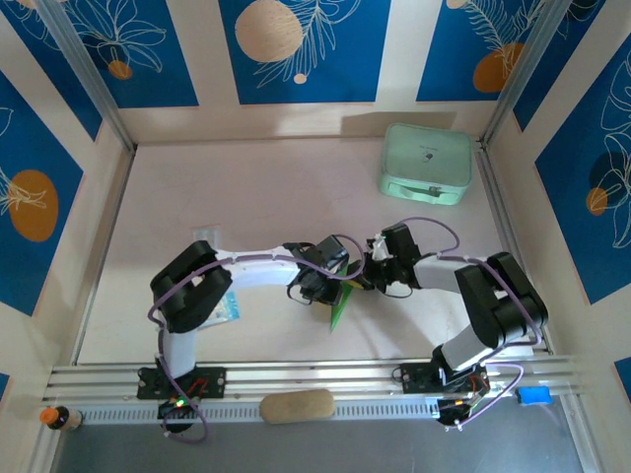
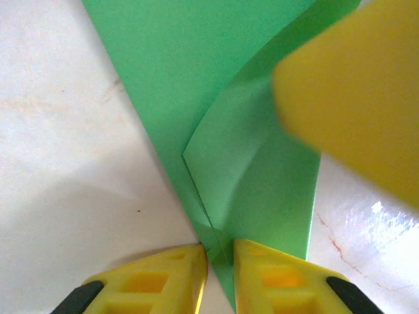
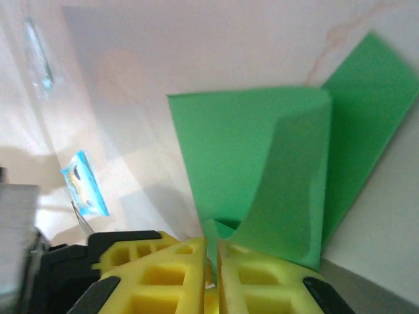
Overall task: Fold a paper plane with a square sheet of paper (pick it up from the middle)
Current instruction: Fold the wing for the fifth time at the center of the table.
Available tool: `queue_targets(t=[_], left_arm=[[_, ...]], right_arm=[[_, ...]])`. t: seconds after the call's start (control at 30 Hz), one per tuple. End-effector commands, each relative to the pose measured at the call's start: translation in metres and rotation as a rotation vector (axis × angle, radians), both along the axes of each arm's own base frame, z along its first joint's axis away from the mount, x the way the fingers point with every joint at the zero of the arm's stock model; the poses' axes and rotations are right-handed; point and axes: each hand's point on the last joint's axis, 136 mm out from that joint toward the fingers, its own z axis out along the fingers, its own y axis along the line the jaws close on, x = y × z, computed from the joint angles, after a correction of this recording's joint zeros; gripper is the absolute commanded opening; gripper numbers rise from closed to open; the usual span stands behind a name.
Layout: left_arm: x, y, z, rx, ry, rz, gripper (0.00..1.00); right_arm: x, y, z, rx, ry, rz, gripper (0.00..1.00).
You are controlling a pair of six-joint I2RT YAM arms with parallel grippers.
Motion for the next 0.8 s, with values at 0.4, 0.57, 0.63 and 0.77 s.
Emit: queue_targets(t=[0.4,0.57,0.63,0.77], left_arm=[[-0.032,0.028,-0.061,0.183,0.071,-0.045,0.15],[-0.032,0.03,-0.063,0.195,0.07,-0.05,0.14],[-0.033,0.031,-0.065,0.2,0.071,-0.052,0.13],[-0.035,0.031,-0.068,0.212,0.072,-0.06,0.12]], right_arm=[[0.02,-0.021,-0.011,-0.069,-0.004,0.005,0.09],[0.024,-0.032,-0.025,-0.118,0.029,-0.044,0.09],[0.025,-0.036,-0.032,-0.125,0.056,-0.065,0.09],[0.024,-0.043,-0.041,-0.118,0.106,-0.109,0.09]])
